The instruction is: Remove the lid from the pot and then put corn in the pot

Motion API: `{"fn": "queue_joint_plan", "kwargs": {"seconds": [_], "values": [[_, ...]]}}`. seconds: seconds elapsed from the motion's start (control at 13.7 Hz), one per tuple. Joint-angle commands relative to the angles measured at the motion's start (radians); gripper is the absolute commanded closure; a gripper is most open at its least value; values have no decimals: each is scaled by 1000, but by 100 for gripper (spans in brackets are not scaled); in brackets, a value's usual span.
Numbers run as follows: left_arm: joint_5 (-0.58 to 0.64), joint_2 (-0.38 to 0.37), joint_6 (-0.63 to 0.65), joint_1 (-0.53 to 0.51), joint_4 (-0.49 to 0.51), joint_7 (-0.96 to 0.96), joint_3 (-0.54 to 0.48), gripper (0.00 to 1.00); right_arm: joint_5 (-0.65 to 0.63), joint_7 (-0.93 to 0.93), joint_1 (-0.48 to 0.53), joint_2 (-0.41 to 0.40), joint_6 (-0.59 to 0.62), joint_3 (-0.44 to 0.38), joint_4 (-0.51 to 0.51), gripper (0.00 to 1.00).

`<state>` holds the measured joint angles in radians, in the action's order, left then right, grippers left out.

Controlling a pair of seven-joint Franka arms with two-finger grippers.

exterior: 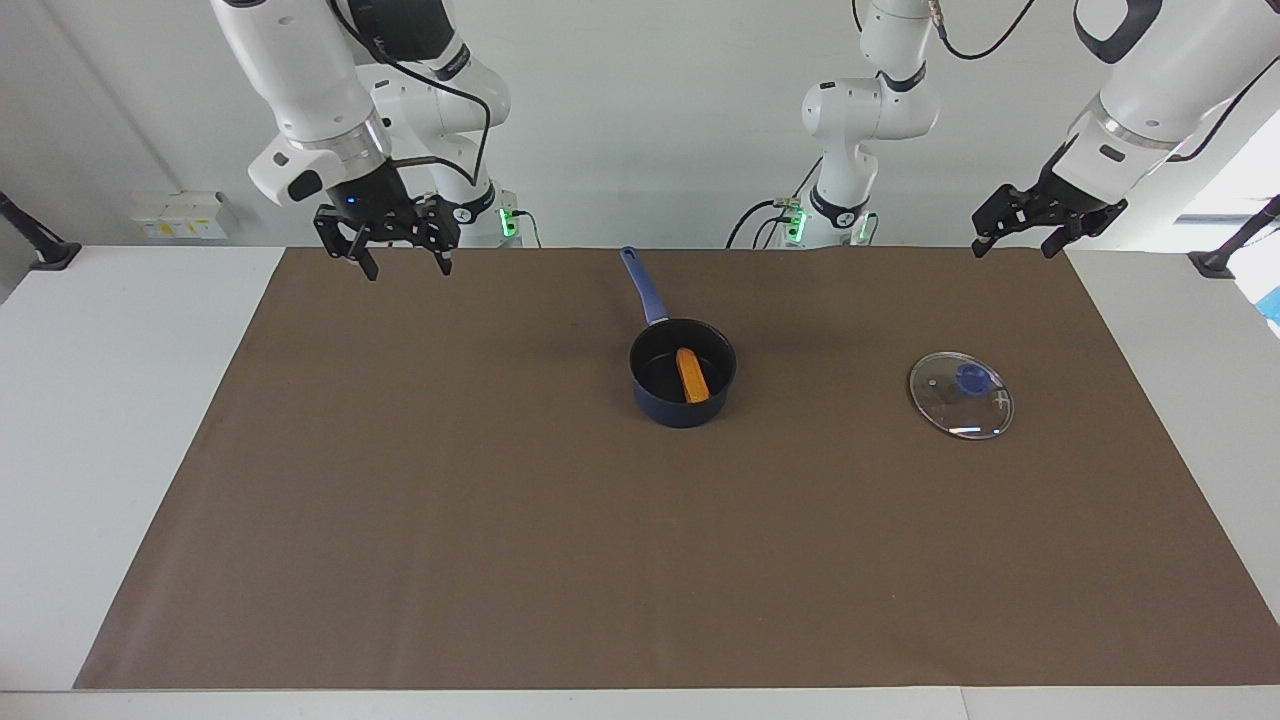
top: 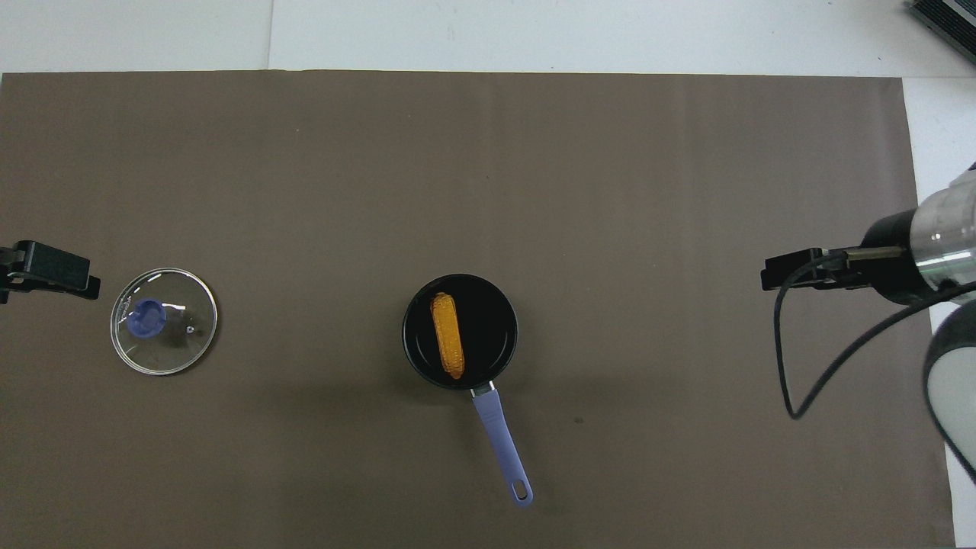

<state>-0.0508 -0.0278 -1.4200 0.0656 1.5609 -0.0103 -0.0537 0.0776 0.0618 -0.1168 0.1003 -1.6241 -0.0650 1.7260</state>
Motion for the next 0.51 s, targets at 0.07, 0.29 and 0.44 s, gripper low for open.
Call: {"fn": "queue_joint_plan", "kwargs": {"seconds": [0.07,0.29,0.44], "values": [[15,-24,-19,-1,25,-5,0,0,-9,-14,77,15,35,13,12,0],[15,-24,-19,-1,25,-5,0,0,-15,-19,77,15,41,4,-35,0],[15,-24,-19,-1,25,-5,0,0,-16,-19,81,13,82,-3,-97,0]]}}
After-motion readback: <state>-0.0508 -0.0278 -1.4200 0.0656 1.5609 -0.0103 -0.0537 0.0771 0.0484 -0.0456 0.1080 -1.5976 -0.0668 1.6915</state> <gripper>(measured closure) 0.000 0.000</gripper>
